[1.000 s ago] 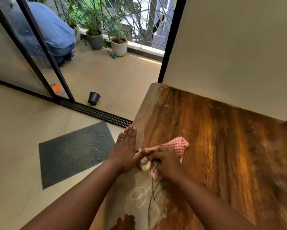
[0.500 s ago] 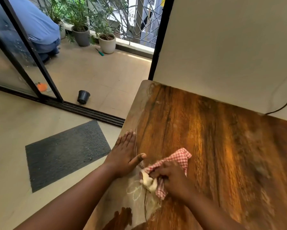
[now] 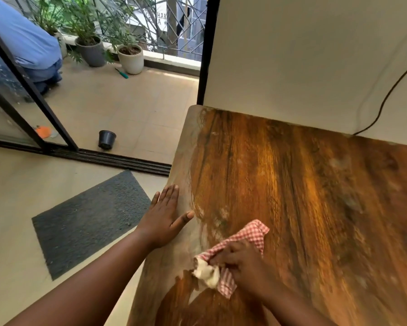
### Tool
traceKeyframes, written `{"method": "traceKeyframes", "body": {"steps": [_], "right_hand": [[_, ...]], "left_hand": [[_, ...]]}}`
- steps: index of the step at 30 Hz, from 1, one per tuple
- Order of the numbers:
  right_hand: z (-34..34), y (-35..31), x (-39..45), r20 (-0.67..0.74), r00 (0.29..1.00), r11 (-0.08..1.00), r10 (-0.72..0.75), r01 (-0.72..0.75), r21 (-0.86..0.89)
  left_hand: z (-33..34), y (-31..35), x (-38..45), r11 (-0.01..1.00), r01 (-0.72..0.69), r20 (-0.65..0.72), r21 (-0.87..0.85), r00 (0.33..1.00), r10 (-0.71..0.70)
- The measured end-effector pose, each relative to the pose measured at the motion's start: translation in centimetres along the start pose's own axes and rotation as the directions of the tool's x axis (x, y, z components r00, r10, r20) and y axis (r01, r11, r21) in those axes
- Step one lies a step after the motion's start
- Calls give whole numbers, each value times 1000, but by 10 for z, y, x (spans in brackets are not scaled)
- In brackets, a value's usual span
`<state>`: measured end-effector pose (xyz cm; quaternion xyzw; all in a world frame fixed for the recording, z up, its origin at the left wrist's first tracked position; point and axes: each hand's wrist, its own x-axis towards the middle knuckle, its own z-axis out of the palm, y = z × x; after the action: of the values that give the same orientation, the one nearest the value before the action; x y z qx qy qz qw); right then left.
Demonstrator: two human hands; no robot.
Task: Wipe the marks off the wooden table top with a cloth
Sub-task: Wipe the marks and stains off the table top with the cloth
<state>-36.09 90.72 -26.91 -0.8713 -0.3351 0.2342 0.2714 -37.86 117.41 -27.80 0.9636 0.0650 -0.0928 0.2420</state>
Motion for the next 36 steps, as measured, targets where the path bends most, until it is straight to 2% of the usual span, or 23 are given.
{"method": "traceKeyframes", "body": {"steps": [3,6,7,9,12,14,16,19,21,22,25,28,30,34,36], "right_hand": [[-21,8,10,-55,997,998,53,-51,30],[-17,-9,47,-234,953,981,193,-190,34],[-8,-19,51,-274,941,980,198,-199,22],[18,-34,37,-252,961,992,117,-126,-21],[47,-36,-18,-90,995,995,-46,37,-95],[46,-29,-52,-50,995,992,-90,85,-97],[34,-21,-65,-70,996,995,-46,40,-90],[30,-27,-59,-254,962,993,102,-111,-23],[47,-50,-55,-323,934,987,155,-159,15],[62,-62,-57,-315,938,989,144,-141,34],[104,-91,-75,-273,962,1000,-10,11,5],[118,-93,-107,-224,973,997,-59,45,-64],[111,-84,-130,-212,975,996,-60,45,-76],[82,-54,-164,-307,952,998,-3,-17,-65],[74,-46,-170,-295,955,998,19,-36,-51]], "left_hand": [[-2,-1,-13,1000,-12,-1,5,1000,12],[1,3,-29,999,-37,-6,23,999,38],[3,5,-34,999,-43,-8,21,999,43],[7,7,-47,999,-42,-14,15,999,42],[14,3,-67,1000,1,-26,4,1000,-1],[20,-3,-83,999,33,-19,-1,999,-33],[28,-8,-101,998,69,-14,-12,998,-69],[43,-11,-134,988,137,-33,-68,990,-140],[49,-12,-153,983,160,-24,-93,986,-162],[51,-12,-161,982,164,-26,-94,986,-167],[52,-11,-178,982,168,-48,-88,984,-173],[49,-10,-192,987,156,-41,-23,987,-157],[48,-8,-199,988,155,-38,3,987,-155],[48,0,-214,991,132,-12,26,991,-131],[48,3,-220,992,116,10,52,993,-116]]}}
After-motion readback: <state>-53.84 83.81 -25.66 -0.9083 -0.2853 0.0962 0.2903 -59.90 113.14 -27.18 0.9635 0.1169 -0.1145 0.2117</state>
